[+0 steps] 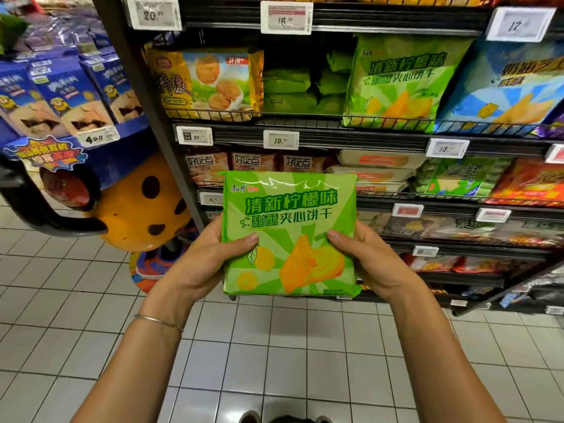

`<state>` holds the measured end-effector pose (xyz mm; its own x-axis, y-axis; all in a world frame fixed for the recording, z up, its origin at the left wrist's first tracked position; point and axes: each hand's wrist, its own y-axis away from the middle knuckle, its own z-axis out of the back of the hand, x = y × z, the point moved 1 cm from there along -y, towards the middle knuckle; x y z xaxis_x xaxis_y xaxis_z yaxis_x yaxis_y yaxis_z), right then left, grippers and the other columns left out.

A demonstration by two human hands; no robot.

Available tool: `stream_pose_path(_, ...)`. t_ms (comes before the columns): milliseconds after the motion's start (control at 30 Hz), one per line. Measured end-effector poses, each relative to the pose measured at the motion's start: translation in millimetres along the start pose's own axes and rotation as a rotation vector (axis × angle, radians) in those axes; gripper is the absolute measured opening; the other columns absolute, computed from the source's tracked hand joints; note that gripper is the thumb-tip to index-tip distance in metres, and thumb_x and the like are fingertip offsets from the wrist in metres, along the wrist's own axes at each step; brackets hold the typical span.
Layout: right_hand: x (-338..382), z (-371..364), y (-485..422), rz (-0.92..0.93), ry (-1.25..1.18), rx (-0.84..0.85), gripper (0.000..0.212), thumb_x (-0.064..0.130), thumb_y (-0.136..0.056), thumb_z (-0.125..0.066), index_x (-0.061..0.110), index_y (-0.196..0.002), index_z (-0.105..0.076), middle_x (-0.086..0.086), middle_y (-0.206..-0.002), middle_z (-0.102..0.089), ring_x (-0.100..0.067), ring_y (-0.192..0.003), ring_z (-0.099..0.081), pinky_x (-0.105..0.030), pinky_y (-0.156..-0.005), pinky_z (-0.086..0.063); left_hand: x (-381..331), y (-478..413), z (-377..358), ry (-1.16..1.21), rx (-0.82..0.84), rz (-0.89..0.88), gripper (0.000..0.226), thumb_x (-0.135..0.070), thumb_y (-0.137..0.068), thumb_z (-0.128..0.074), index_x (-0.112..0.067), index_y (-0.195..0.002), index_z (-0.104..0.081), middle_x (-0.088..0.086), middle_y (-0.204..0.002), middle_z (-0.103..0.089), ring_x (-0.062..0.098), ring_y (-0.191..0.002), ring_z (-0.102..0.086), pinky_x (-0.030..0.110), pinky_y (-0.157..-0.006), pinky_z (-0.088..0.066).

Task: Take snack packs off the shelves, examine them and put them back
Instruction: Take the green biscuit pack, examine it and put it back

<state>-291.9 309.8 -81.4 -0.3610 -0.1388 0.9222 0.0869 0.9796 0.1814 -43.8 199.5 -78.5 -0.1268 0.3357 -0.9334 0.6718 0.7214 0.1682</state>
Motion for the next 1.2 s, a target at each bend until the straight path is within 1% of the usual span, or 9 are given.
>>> stream_pose_path(100, 0, 1, 0, 0.008, -0.020, 0.010, 0.053, 0.020, -0.089, -0.068, 0.011, -0.139, -0.057, -0.011, -0.131, -0.072, -0.027, -0.117, -0.071, -0.032, -0.086, -0.060, 1, 2, -1, 0.004, -0.005, 0.001, 0.059, -0.009, -0.085, -0.067, -0.007, -0.143, -0.053, 0.019, -0.138, -0.067, 0.040, -0.125, -0.066, 0.048, -0.099, -0.059)
stream_pose_path(200, 0, 0, 0, 0.016, -0.044, 0.022, 0.052, 0.020, -0.091, -0.065, 0.010, -0.141, -0.057, -0.012, -0.133, -0.070, -0.029, -0.119, -0.069, -0.033, -0.088, -0.060, 0, 4, 0, 0.061, 0.015, 0.020, 0.061, -0.011, -0.088, -0.062, -0.006, -0.147, -0.050, 0.019, -0.141, -0.065, 0.040, -0.128, -0.064, 0.048, -0.102, -0.058)
stream_pose_path(300, -2, 1, 1, 0.022, -0.081, 0.027, 0.046, 0.021, -0.092, -0.063, 0.010, -0.137, -0.060, -0.014, -0.132, -0.071, -0.029, -0.118, -0.070, -0.033, -0.087, -0.060, -1, 5, -1, 0.103, 0.030, 0.044, 0.058, -0.013, -0.089, -0.058, -0.004, -0.146, -0.051, 0.021, -0.142, -0.064, 0.039, -0.128, -0.064, 0.047, -0.103, -0.057)
stream_pose_path(367, -4, 1, 2, 0.025, -0.088, 0.029, 0.043, 0.021, -0.093, -0.063, 0.011, -0.134, -0.063, -0.014, -0.131, -0.071, -0.029, -0.117, -0.071, -0.033, -0.086, -0.060, 0, 6, -2, 0.100, 0.033, 0.042, 0.054, -0.013, -0.090, -0.057, -0.004, -0.144, -0.054, 0.020, -0.140, -0.065, 0.037, -0.126, -0.065, 0.046, -0.102, -0.058)
stream_pose_path(467, -6, 3, 3, 0.027, -0.092, 0.020, 0.040, 0.023, -0.093, -0.065, 0.014, -0.131, -0.066, -0.013, -0.131, -0.071, -0.029, -0.117, -0.071, -0.033, -0.086, -0.060, 1, 8, -3, 0.094, 0.015, 0.042, 0.052, -0.013, -0.090, -0.058, -0.004, -0.141, -0.057, 0.023, -0.140, -0.065, 0.039, -0.124, -0.065, 0.049, -0.103, -0.056)
stream_pose_path(667, -9, 5, 4, 0.049, -0.094, 0.037, 0.043, 0.021, -0.095, -0.064, 0.012, -0.136, -0.061, -0.013, -0.133, -0.070, -0.029, -0.119, -0.070, -0.033, -0.087, -0.060, 3, 12, -1, 0.054, 0.028, 0.036, 0.056, -0.013, -0.091, -0.056, 0.000, -0.146, -0.050, 0.024, -0.141, -0.063, 0.041, -0.125, -0.063, 0.048, -0.102, -0.057)
stream_pose_path(833, -12, 4, 3, 0.026, -0.104, 0.054, 0.043, 0.020, -0.096, -0.061, 0.013, -0.138, -0.059, -0.014, -0.136, -0.068, -0.031, -0.123, -0.067, -0.035, -0.090, -0.059, -1, 14, 4, -0.027, 0.043, 0.027, 0.053, -0.016, -0.092, -0.058, -0.001, -0.143, -0.052, 0.023, -0.140, -0.064, 0.040, -0.124, -0.065, 0.049, -0.101, -0.058)
stream_pose_path(1067, -9, -4, 3, -0.006, -0.098, 0.039, 0.037, 0.023, -0.095, -0.062, 0.016, -0.132, -0.065, -0.011, -0.131, -0.072, -0.026, -0.116, -0.071, -0.032, -0.085, -0.060, -4, 16, 3, -0.017, 0.054, 0.022, 0.047, -0.015, -0.094, -0.056, -0.003, -0.139, -0.056, 0.023, -0.139, -0.065, 0.036, -0.121, -0.068, 0.045, -0.100, -0.059)
stream_pose_path(1200, -7, -7, 2, -0.030, -0.098, 0.031, 0.039, 0.024, -0.094, -0.063, 0.015, -0.132, -0.065, -0.010, -0.129, -0.072, -0.025, -0.115, -0.072, -0.031, -0.084, -0.060, -3, 17, 6, -0.006, 0.046, 0.026, 0.050, -0.016, -0.094, -0.057, -0.004, -0.142, -0.053, 0.021, -0.141, -0.064, 0.037, -0.123, -0.066, 0.045, -0.100, -0.059)
